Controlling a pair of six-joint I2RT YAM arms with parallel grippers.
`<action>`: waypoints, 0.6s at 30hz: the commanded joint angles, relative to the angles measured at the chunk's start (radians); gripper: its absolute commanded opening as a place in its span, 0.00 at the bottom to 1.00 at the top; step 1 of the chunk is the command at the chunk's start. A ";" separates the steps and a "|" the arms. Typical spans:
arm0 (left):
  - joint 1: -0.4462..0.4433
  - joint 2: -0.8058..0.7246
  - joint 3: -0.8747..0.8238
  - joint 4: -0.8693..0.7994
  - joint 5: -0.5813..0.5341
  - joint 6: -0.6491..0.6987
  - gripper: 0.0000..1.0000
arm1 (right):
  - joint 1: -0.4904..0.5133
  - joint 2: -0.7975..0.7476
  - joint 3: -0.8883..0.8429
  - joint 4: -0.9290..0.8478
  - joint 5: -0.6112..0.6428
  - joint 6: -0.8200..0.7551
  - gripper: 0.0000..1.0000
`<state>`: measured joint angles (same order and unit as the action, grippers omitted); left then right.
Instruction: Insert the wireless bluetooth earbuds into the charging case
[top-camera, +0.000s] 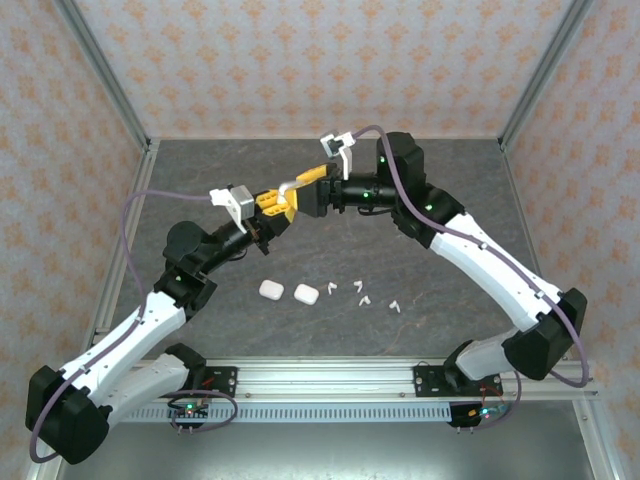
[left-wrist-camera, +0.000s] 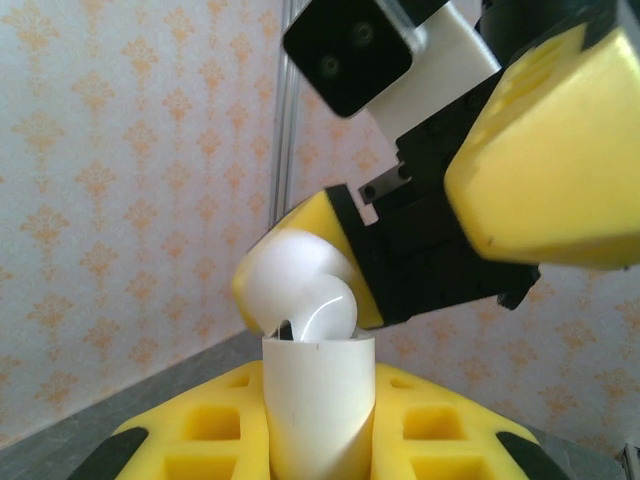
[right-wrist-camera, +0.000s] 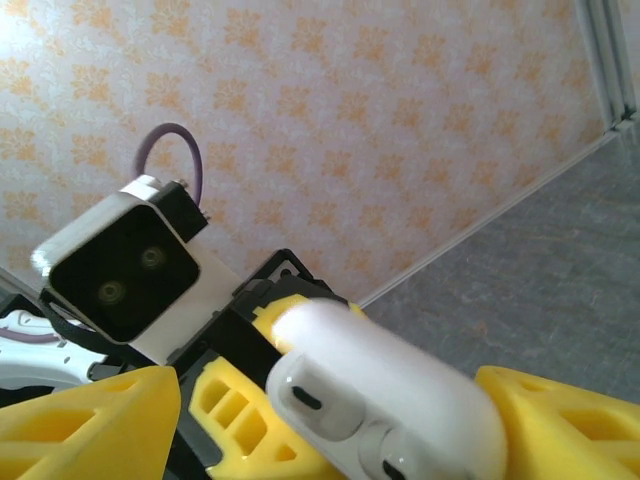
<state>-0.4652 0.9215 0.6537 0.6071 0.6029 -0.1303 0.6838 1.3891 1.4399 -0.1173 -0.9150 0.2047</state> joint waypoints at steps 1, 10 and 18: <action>-0.010 0.012 0.024 0.014 0.011 0.011 0.00 | -0.006 -0.065 -0.004 0.058 0.027 -0.045 0.77; -0.010 0.026 0.032 0.013 0.007 0.010 0.00 | -0.013 -0.082 -0.019 0.008 0.091 -0.063 0.77; -0.009 0.024 0.025 -0.009 -0.027 0.019 0.00 | -0.028 -0.108 -0.021 -0.060 0.236 -0.105 0.78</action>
<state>-0.4698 0.9455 0.6537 0.5922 0.5961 -0.1299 0.6609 1.3193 1.4265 -0.1444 -0.7704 0.1425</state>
